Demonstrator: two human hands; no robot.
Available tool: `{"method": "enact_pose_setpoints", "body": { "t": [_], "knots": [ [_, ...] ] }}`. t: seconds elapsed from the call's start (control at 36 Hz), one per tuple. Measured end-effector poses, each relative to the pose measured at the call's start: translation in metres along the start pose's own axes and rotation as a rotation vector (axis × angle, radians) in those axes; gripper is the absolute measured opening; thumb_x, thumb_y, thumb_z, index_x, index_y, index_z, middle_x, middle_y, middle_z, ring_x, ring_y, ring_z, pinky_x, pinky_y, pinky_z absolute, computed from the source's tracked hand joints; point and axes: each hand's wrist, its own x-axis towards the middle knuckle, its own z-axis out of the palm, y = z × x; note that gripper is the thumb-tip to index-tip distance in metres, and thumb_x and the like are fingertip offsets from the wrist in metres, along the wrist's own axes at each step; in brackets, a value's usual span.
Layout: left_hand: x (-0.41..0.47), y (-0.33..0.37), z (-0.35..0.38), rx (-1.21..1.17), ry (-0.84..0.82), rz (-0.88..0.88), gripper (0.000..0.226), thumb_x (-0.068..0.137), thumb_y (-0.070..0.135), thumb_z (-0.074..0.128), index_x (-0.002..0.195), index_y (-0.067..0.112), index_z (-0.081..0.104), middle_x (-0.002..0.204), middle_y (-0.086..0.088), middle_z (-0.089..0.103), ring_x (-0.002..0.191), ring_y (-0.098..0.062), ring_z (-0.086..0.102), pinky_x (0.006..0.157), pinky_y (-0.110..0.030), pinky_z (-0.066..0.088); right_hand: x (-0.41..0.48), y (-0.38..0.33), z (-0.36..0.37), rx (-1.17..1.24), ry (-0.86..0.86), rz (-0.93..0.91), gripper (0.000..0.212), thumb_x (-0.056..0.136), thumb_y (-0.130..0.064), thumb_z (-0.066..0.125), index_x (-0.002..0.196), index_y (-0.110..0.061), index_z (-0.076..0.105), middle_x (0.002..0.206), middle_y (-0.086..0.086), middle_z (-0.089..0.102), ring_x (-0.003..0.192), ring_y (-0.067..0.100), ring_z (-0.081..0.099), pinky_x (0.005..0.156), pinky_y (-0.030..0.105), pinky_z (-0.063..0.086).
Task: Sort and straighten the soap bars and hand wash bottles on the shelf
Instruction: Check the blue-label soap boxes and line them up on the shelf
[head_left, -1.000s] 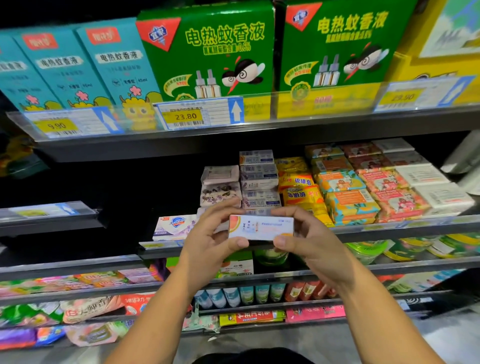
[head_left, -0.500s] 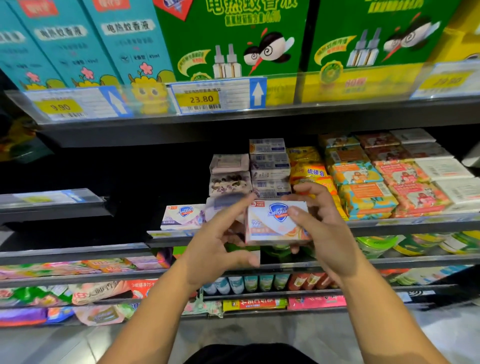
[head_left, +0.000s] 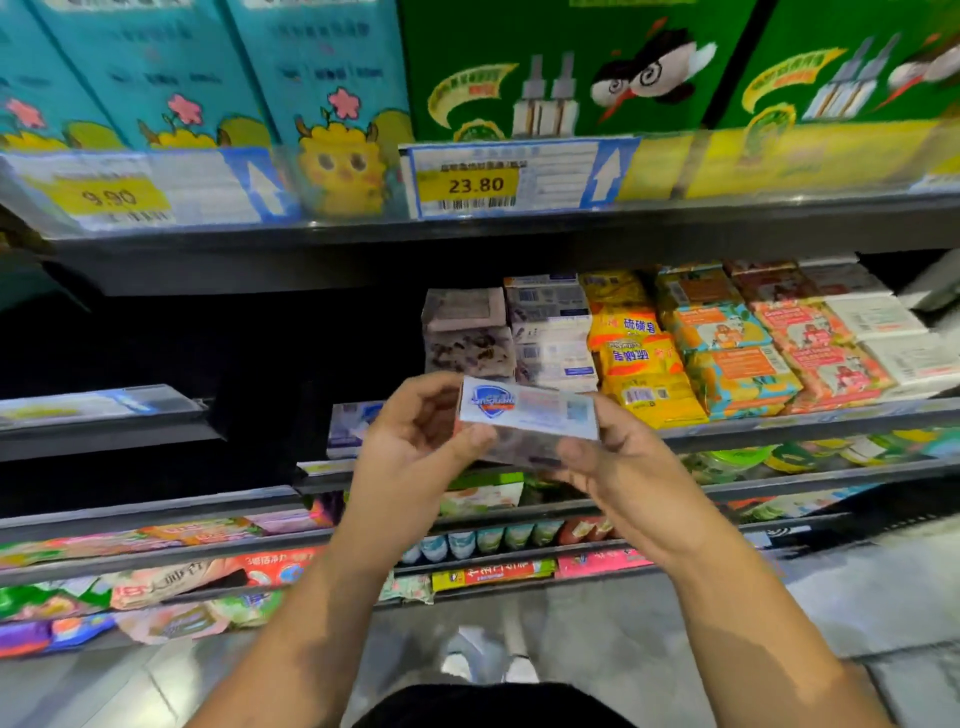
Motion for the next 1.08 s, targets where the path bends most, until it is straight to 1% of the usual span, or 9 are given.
{"method": "enact_pose_setpoints", "body": {
  "t": [0.14, 0.22, 0.36, 0.53, 0.64, 0.75, 0.89, 0.97, 1.08],
  "knots": [
    [0.004, 0.004, -0.007, -0.077, -0.025, -0.053, 0.038, 0.086, 0.011, 0.068, 0.121, 0.022, 0.059, 0.113, 0.011, 0.071, 0.100, -0.007, 0.068, 0.080, -0.024, 0.056, -0.002, -0.007, 0.014, -0.056, 0.211, -0.043, 0.024, 0.079, -0.026, 0.078, 0.100, -0.031, 0.070, 0.102, -0.005, 0.073, 0.083, 0.016, 0.070, 0.063, 0.031, 0.054],
    [0.005, -0.002, -0.020, -0.109, -0.192, -0.075, 0.052, 0.081, 0.018, 0.081, 0.128, 0.023, 0.061, 0.140, 0.000, 0.056, 0.117, -0.011, 0.062, 0.087, -0.026, 0.055, -0.006, -0.008, 0.019, -0.052, 0.281, -0.057, 0.027, 0.084, -0.025, 0.070, 0.109, -0.032, 0.063, 0.099, -0.004, 0.070, 0.073, 0.018, 0.067, 0.049, 0.029, 0.050],
    [0.005, -0.013, -0.038, 0.185, -0.367, 0.063, 0.060, 0.070, 0.038, 0.088, 0.120, 0.053, 0.059, 0.147, 0.024, 0.034, 0.132, -0.008, 0.049, 0.093, -0.031, 0.056, -0.012, 0.000, 0.029, 0.083, 0.257, -0.026, 0.009, 0.084, -0.026, 0.062, 0.088, -0.023, 0.069, 0.092, 0.006, 0.070, 0.061, 0.024, 0.061, 0.038, 0.024, 0.045],
    [0.003, -0.020, -0.053, 0.334, -0.157, 0.178, 0.058, 0.072, 0.021, 0.086, 0.113, 0.051, 0.058, 0.128, 0.027, 0.057, 0.124, -0.003, 0.055, 0.094, -0.022, 0.050, -0.018, 0.016, 0.032, 0.132, -0.049, 0.014, 0.086, 0.057, -0.037, 0.097, 0.130, -0.016, 0.057, 0.119, 0.017, 0.067, 0.090, 0.032, 0.071, 0.071, 0.032, 0.060],
    [-0.003, -0.007, -0.053, 0.155, -0.050, 0.063, 0.051, 0.065, 0.028, 0.090, 0.107, 0.034, 0.062, 0.100, 0.025, 0.070, 0.096, 0.001, 0.067, 0.081, -0.022, 0.056, -0.016, 0.022, 0.041, -0.146, -0.011, -0.008, 0.062, 0.073, 0.001, 0.076, 0.128, -0.025, 0.063, 0.125, 0.007, 0.070, 0.116, 0.024, 0.065, 0.091, 0.029, 0.054],
    [-0.006, 0.003, -0.052, 0.071, -0.015, 0.097, 0.064, 0.057, 0.017, 0.095, 0.110, 0.029, 0.060, 0.098, 0.013, 0.070, 0.089, 0.000, 0.067, 0.075, -0.019, 0.056, -0.005, 0.033, 0.054, -0.332, 0.123, -0.037, 0.042, 0.067, -0.011, 0.083, 0.103, -0.030, 0.073, 0.102, -0.002, 0.072, 0.096, 0.014, 0.067, 0.081, 0.029, 0.055],
    [-0.013, 0.003, -0.043, 0.043, -0.064, 0.064, 0.064, 0.066, 0.001, 0.087, 0.117, 0.024, 0.057, 0.098, 0.015, 0.070, 0.089, -0.007, 0.069, 0.076, -0.021, 0.056, 0.003, 0.054, 0.068, -0.447, 0.107, -0.047, 0.053, 0.068, -0.010, 0.085, 0.116, -0.019, 0.064, 0.108, -0.003, 0.073, 0.101, 0.011, 0.066, 0.083, 0.034, 0.051],
    [-0.015, 0.002, -0.044, 0.036, -0.037, 0.075, 0.063, 0.064, 0.012, 0.089, 0.118, 0.024, 0.058, 0.101, 0.007, 0.069, 0.092, -0.008, 0.069, 0.077, -0.022, 0.055, 0.003, 0.053, 0.063, -0.408, 0.106, -0.056, 0.054, 0.070, -0.003, 0.086, 0.116, -0.022, 0.064, 0.101, -0.002, 0.073, 0.091, 0.011, 0.067, 0.082, 0.038, 0.052],
    [-0.014, 0.004, -0.060, 0.162, 0.016, 0.105, 0.062, 0.062, 0.035, 0.092, 0.113, 0.050, 0.059, 0.101, 0.009, 0.068, 0.097, -0.010, 0.066, 0.082, -0.028, 0.056, 0.001, 0.033, 0.045, -0.189, 0.180, -0.180, 0.073, 0.051, -0.035, 0.097, 0.118, -0.035, 0.067, 0.100, 0.012, 0.069, 0.090, 0.031, 0.060, 0.084, 0.047, 0.050]
  ]
}}
